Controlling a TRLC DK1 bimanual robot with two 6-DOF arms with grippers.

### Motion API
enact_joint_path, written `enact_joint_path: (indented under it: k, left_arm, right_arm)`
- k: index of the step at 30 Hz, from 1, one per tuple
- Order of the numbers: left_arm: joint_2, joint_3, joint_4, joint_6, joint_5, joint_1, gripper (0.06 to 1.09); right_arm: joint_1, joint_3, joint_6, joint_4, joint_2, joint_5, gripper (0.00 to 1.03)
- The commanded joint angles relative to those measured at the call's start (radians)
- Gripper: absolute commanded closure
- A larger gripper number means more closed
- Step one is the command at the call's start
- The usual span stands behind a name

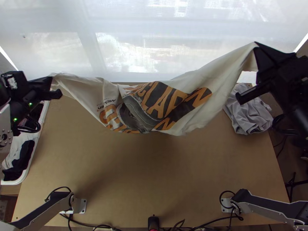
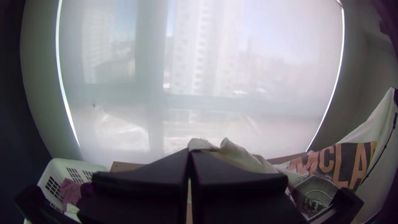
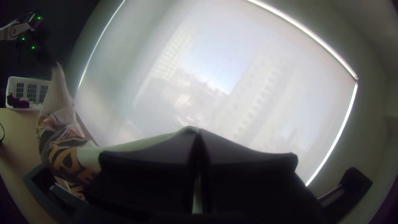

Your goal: Fold the t-shirt

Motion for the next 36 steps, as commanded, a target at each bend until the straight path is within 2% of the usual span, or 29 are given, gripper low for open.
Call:
enact_joint_path:
  k: [1, 11, 13, 18, 21, 25, 29, 36]
  left_arm:
    - [-0.1, 0.128, -0.006, -0.014, 0.0, 0.039, 1.05]
    - [-0.123, 0.369, -0.182, -0.065, 0.036, 0.037, 1.05]
    - [-0.13, 0.337, -0.225, -0.066, 0.065, 0.037, 1.05]
    - [-0.167, 0.148, -0.221, -0.063, 0.097, 0.036, 1.05]
    - [-0.178, 0.021, -0.164, -0.059, 0.098, 0.023, 1.05]
    - [-0.172, -0.108, -0.044, -0.059, 0.098, 0.016, 1.05]
    - [-0.118, -0.152, 0.033, -0.062, 0.097, -0.001, 1.05]
    - [-0.055, -0.33, 0.149, -0.039, 0.086, -0.063, 1.05]
  right_arm:
    - [0.01, -0.004, -0.044, 0.108, -0.053, -0.001, 1.0]
    - [0.059, 0.008, -0.074, 0.154, -0.105, -0.004, 1.0]
    - [0.062, -0.014, -0.07, 0.137, -0.113, -0.004, 1.0]
    - [0.066, -0.168, -0.04, 0.14, -0.145, -0.004, 1.0]
    - [0.062, -0.285, -0.01, 0.177, -0.16, -0.004, 1.0]
    - [0.036, -0.472, -0.021, 0.293, -0.171, -0.033, 1.0]
    - [-0.094, -0.632, -0.025, 0.434, -0.151, -0.156, 1.0]
    - [-0.211, -0.819, -0.019, 0.615, -0.048, -0.222, 1.0]
